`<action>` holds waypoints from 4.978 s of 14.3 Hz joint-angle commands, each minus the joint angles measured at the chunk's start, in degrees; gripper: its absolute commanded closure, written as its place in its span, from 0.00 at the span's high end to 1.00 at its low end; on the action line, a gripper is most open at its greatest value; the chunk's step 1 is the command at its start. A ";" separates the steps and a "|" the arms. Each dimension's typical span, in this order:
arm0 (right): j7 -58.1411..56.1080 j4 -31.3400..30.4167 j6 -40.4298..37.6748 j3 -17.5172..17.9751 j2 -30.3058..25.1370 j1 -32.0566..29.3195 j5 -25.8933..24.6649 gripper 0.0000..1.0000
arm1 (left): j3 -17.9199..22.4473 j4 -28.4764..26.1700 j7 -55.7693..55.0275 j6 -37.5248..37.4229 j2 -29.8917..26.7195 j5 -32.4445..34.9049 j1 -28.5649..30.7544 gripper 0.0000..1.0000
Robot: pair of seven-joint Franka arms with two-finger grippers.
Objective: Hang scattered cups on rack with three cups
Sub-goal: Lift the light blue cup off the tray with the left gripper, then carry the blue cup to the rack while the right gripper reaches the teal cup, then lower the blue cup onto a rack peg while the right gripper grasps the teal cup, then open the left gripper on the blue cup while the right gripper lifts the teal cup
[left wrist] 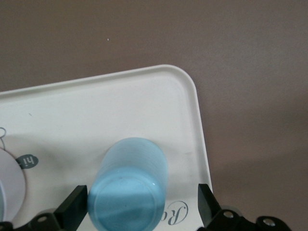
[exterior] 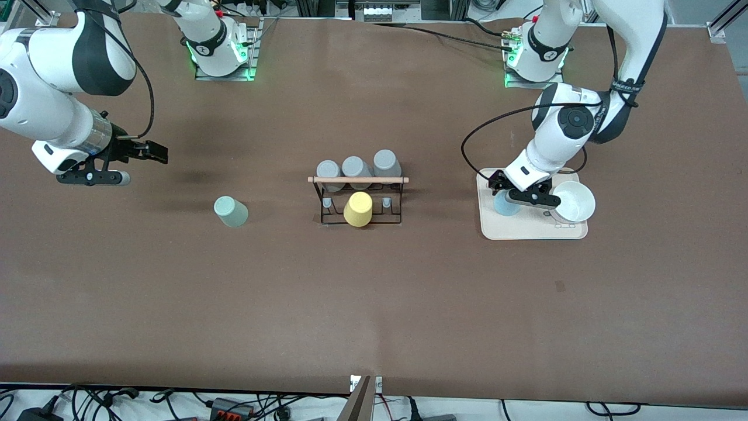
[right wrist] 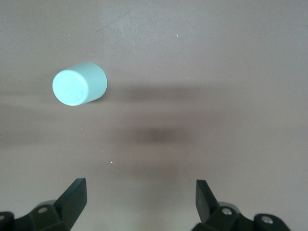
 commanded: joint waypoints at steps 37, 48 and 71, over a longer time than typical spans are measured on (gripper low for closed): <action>5.30 -2.69 30.74 -0.07 17.64 10.80 1.01 1.00 | -2.32 60.78 -45.84 -40.34 21.38 1.82 -24.11 0.19; 7.76 -7.18 38.92 -0.07 19.66 12.30 1.01 1.00 | -2.23 59.47 -45.67 -37.87 24.54 4.71 -24.64 0.20; 7.94 -6.83 40.33 -0.16 20.72 11.68 1.01 0.29 | -2.84 60.16 -41.82 -45.14 18.06 5.51 -20.26 1.00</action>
